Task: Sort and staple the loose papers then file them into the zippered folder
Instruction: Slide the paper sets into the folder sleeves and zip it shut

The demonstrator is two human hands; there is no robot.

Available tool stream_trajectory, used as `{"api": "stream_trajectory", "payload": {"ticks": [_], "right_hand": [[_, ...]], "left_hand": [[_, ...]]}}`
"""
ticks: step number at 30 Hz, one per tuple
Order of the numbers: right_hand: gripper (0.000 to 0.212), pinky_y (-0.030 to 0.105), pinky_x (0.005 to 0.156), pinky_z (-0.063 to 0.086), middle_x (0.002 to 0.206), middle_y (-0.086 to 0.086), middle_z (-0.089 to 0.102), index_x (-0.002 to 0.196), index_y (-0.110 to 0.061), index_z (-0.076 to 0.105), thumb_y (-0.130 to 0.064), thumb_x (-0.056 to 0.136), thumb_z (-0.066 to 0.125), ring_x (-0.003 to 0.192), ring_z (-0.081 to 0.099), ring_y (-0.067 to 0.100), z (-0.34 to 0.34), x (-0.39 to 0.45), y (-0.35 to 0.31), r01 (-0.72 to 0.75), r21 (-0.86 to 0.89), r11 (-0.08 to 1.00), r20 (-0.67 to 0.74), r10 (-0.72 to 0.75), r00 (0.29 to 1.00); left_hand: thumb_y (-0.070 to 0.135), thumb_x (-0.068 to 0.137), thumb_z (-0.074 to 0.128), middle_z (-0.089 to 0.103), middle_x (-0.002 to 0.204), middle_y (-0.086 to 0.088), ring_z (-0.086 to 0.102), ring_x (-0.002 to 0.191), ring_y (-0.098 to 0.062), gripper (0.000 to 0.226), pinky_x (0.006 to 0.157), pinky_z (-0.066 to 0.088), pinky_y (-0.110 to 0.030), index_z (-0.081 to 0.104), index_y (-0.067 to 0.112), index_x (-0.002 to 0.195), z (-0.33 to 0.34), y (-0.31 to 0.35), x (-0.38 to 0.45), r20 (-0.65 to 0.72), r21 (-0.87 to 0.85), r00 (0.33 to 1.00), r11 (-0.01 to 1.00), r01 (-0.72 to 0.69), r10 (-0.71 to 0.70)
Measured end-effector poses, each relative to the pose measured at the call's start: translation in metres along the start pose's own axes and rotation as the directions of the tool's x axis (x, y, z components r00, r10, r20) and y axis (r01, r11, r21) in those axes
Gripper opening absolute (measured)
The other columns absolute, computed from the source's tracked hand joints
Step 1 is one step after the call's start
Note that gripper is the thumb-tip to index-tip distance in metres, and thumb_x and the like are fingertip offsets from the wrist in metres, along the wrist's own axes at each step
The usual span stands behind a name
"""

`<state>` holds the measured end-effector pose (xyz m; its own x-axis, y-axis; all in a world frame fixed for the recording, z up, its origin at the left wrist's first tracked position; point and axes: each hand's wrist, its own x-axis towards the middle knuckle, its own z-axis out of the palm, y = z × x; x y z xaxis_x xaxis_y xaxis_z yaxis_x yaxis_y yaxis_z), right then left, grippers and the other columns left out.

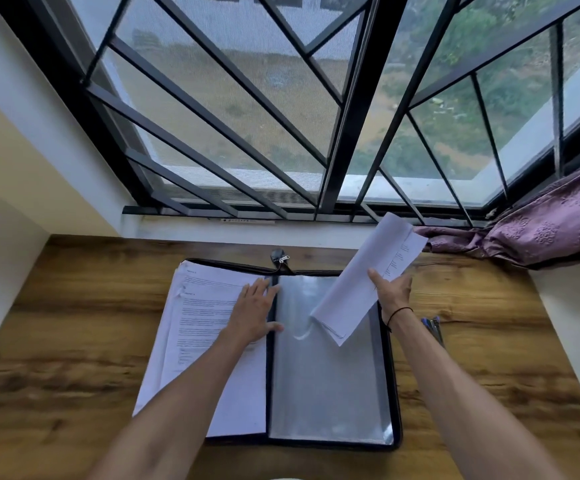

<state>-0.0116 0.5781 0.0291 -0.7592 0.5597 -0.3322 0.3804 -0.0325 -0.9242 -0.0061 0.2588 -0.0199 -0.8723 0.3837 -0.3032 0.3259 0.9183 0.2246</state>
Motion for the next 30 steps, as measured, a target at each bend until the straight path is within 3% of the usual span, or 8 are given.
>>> {"api": "stream_trajectory", "payload": {"ticks": [4, 9, 14, 17, 21, 26, 30], "right_hand": [[0.033, 0.046, 0.085, 0.063, 0.112, 0.013, 0.073, 0.115, -0.002, 0.064, -0.010, 0.087, 0.080, 0.097, 0.073, 0.029, -0.002, 0.004, 0.000, 0.001, 0.014, 1.000, -0.009, -0.001, 1.000], [0.029, 0.047, 0.084, 0.063, 0.109, 0.013, 0.075, 0.111, 0.000, 0.068, -0.009, 0.086, 0.080, 0.095, 0.074, 0.029, -0.004, 0.011, -0.004, 0.015, 0.014, 1.000, 0.004, -0.016, 1.000], [0.030, 0.051, 0.086, 0.062, 0.110, 0.013, 0.074, 0.112, -0.001, 0.067, -0.009, 0.086, 0.080, 0.097, 0.074, 0.031, -0.008, 0.019, -0.003, 0.006, 0.023, 1.000, 0.002, -0.006, 1.000], [0.030, 0.050, 0.088, 0.061, 0.112, 0.015, 0.073, 0.113, 0.000, 0.067, -0.009, 0.087, 0.079, 0.098, 0.073, 0.032, -0.011, 0.021, -0.003, 0.016, -0.022, 1.000, -0.007, -0.016, 1.000], [0.031, 0.046, 0.087, 0.061, 0.112, 0.016, 0.073, 0.114, 0.001, 0.067, -0.008, 0.087, 0.079, 0.099, 0.072, 0.033, -0.015, 0.022, -0.004, 0.033, -0.027, 0.999, -0.011, -0.034, 0.999], [0.033, 0.041, 0.084, 0.061, 0.113, 0.012, 0.074, 0.117, -0.002, 0.066, -0.010, 0.087, 0.079, 0.099, 0.073, 0.030, -0.018, 0.023, -0.004, 0.035, -0.016, 0.999, -0.020, -0.035, 0.999], [0.033, 0.045, 0.087, 0.062, 0.112, 0.011, 0.074, 0.116, -0.002, 0.067, -0.011, 0.086, 0.079, 0.099, 0.073, 0.029, -0.022, 0.025, -0.004, 0.026, -0.030, 0.999, -0.026, -0.027, 0.999]], "left_hand": [[0.075, 0.081, 0.064, 0.026, 0.166, -0.008, 0.016, 0.156, -0.026, 0.101, 0.128, 0.011, -0.048, 0.025, 0.024, 0.160, -0.001, -0.008, 0.003, -0.030, -0.003, 0.999, 1.000, -0.019, 0.018], [0.081, 0.087, 0.049, 0.042, 0.152, -0.007, 0.037, 0.142, -0.028, 0.097, 0.124, 0.020, -0.049, 0.024, 0.024, 0.161, -0.009, 0.001, 0.011, -0.106, -0.021, 0.994, 0.999, 0.024, -0.026], [0.083, 0.073, 0.065, 0.041, 0.139, -0.009, 0.043, 0.132, -0.030, 0.112, 0.121, 0.019, -0.058, 0.011, 0.040, 0.161, -0.014, 0.018, 0.020, -0.041, 0.116, 0.997, 0.990, 0.075, -0.071], [0.069, 0.076, 0.075, 0.036, 0.148, -0.011, 0.033, 0.142, -0.032, 0.102, 0.123, 0.010, -0.062, 0.020, 0.043, 0.158, -0.015, 0.030, 0.025, 0.013, 0.128, 0.995, 0.988, 0.092, -0.094], [0.037, 0.088, 0.077, 0.019, 0.168, -0.011, 0.019, 0.154, -0.031, 0.083, 0.126, 0.003, -0.054, 0.030, 0.029, 0.157, -0.013, 0.046, 0.028, 0.037, 0.174, 0.999, 0.985, 0.002, -0.009], [0.004, 0.088, 0.065, 0.022, 0.168, -0.008, 0.026, 0.151, -0.030, 0.095, 0.127, 0.012, -0.046, 0.011, 0.023, 0.164, -0.005, 0.059, 0.027, -0.024, 0.142, 0.997, 0.988, -0.064, 0.069], [-0.001, 0.090, 0.061, 0.016, 0.170, -0.009, 0.020, 0.154, -0.032, 0.096, 0.127, 0.011, -0.047, 0.004, 0.020, 0.165, -0.005, 0.063, 0.030, -0.021, 0.155, 0.997, 0.985, -0.071, 0.075]]}}
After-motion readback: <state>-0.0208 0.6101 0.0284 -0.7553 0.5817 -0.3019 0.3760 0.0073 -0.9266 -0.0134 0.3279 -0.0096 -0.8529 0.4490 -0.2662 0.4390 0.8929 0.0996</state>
